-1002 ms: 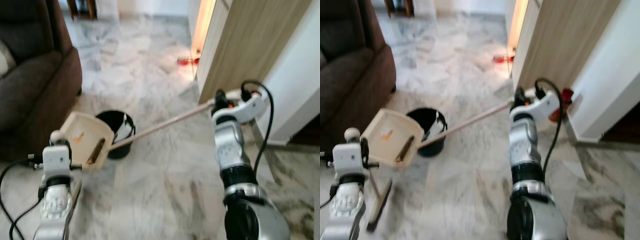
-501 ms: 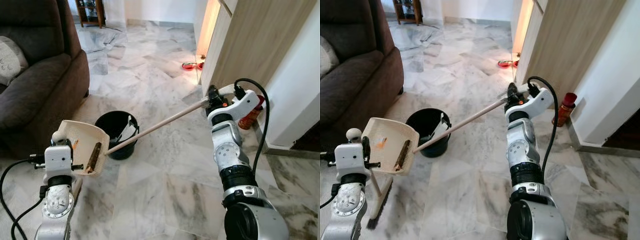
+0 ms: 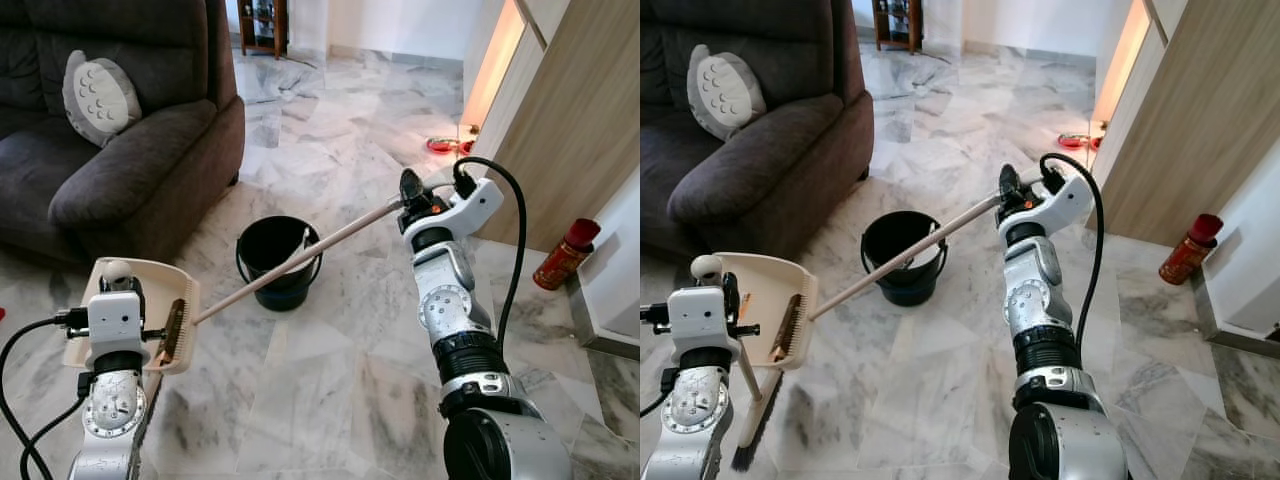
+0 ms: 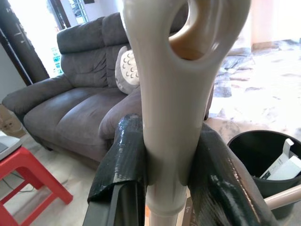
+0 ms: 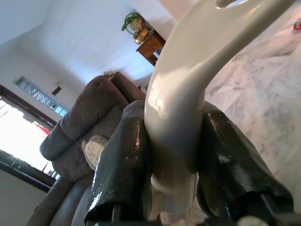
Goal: Sweep floor
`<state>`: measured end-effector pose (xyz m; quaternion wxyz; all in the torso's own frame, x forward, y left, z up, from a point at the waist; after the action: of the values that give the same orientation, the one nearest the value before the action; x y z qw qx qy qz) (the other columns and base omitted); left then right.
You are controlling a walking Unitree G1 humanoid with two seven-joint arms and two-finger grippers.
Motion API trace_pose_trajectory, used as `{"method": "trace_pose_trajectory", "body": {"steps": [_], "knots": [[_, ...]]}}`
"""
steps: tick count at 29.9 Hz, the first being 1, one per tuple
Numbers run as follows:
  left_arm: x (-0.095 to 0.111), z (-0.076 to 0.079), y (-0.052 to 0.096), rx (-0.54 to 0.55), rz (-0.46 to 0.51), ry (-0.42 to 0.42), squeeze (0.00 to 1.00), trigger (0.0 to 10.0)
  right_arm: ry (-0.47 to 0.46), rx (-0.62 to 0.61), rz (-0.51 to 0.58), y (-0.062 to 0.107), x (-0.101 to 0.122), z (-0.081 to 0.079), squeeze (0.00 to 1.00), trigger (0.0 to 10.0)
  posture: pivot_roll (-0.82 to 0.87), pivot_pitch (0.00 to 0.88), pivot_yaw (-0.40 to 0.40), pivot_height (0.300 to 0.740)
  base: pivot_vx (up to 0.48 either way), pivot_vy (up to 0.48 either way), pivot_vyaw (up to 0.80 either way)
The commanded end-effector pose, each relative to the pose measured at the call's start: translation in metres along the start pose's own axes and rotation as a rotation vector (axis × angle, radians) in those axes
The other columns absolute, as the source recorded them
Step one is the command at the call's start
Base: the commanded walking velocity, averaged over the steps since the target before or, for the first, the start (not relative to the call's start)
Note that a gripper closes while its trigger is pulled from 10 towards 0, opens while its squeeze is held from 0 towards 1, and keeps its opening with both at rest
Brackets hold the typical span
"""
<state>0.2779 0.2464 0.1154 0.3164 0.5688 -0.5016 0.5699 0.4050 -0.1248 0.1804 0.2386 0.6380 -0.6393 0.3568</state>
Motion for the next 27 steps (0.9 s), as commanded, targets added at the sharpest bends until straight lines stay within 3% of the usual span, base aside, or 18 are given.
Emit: {"method": "trace_pose_trajectory", "body": {"steps": [1,27], "knots": [[0.0101,-0.0003,-0.0031,-0.006,0.05,-0.008,0.0,10.0,-0.047,0.025,0.071,-0.0014,0.0155,-0.005,0.0,10.0,0.2,0.03,-0.017,0.74,0.247,0.0,0.0],[0.0189,-0.0072,-0.0098,0.023,0.08,-0.014,0.0,10.0,-0.056,0.041,0.068,-0.0023,0.017,-0.0087,0.0,10.0,0.21,0.056,-0.019,0.74,0.281,0.0,0.0]]}}
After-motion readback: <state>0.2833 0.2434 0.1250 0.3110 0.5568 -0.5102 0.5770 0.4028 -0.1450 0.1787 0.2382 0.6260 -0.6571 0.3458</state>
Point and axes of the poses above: a point about 5 cm out from each wrist's last joint towards the gripper, its own y axis pointing back from the gripper into the wrist, its own x axis along the axis of the wrist's last joint, z = x × y, the point moved 2 cm from there along -y, pointing out of the wrist towards the gripper, and after that the axes turned 6 degrees about y, right-handed, at the moved point
